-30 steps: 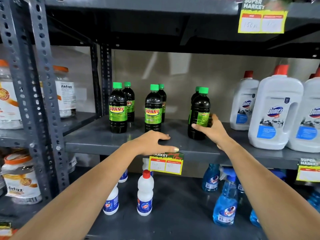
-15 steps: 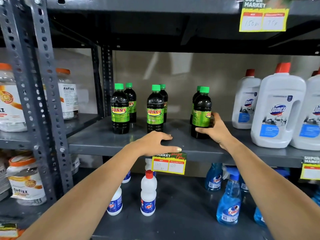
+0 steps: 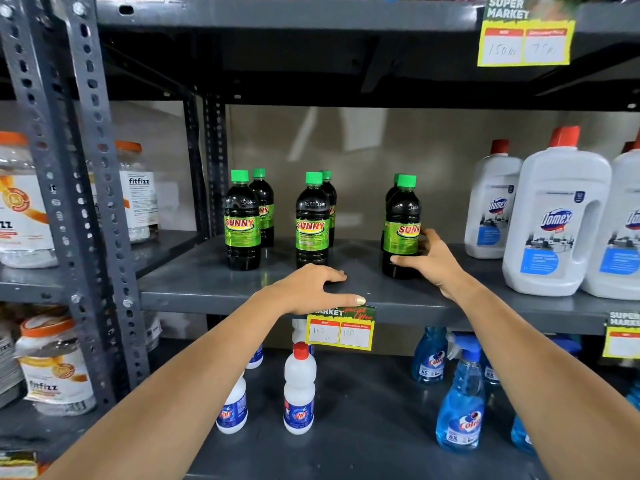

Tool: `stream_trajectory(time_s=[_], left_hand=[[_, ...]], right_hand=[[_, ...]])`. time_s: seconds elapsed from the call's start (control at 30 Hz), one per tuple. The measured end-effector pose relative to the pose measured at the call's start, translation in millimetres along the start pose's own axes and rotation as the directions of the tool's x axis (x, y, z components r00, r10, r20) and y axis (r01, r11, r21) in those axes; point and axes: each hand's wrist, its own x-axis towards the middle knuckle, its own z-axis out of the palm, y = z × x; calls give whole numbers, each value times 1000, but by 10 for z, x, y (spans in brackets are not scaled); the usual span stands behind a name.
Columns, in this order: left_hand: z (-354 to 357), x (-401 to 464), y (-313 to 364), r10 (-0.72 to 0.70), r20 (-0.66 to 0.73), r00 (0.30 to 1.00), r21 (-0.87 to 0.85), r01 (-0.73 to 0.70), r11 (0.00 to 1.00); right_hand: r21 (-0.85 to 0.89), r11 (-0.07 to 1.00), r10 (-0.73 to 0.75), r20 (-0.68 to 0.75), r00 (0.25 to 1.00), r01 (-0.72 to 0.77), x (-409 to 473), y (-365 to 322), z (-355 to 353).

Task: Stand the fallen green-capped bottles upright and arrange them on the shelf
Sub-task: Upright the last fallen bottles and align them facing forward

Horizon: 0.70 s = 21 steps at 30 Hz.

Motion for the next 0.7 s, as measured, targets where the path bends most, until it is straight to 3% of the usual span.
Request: stream_trajectory(time_s=[0.13, 0.23, 0.37, 0.47, 0.6, 0.7], left_hand=[[-18, -8, -2, -16, -24, 1000, -45, 15, 999], [-54, -36, -6, -40, -168, 985, -176, 10, 984], [-67, -32, -72, -146, -421, 895, -281, 24, 959], [-87, -21, -114, -270, -520, 811, -337, 96, 937], [-117, 70, -161, -466, -517, 718, -438, 246, 865], [-147, 184, -171, -558, -370, 743, -533, 322, 782]], right_hand=[[-80, 997, -6, -18, 1000, 4, -32, -8, 8], [-90, 996, -5, -16, 1000, 3, -46, -21, 14], [-110, 994, -14, -6, 1000, 13, -70, -31, 11], [-125, 992, -18, -17, 1000, 15, -94, -53, 8], [-144, 990, -6, -26, 1000, 2, -114, -77, 11], [-164, 986, 5, -28, 1000, -9, -127, -94, 4]])
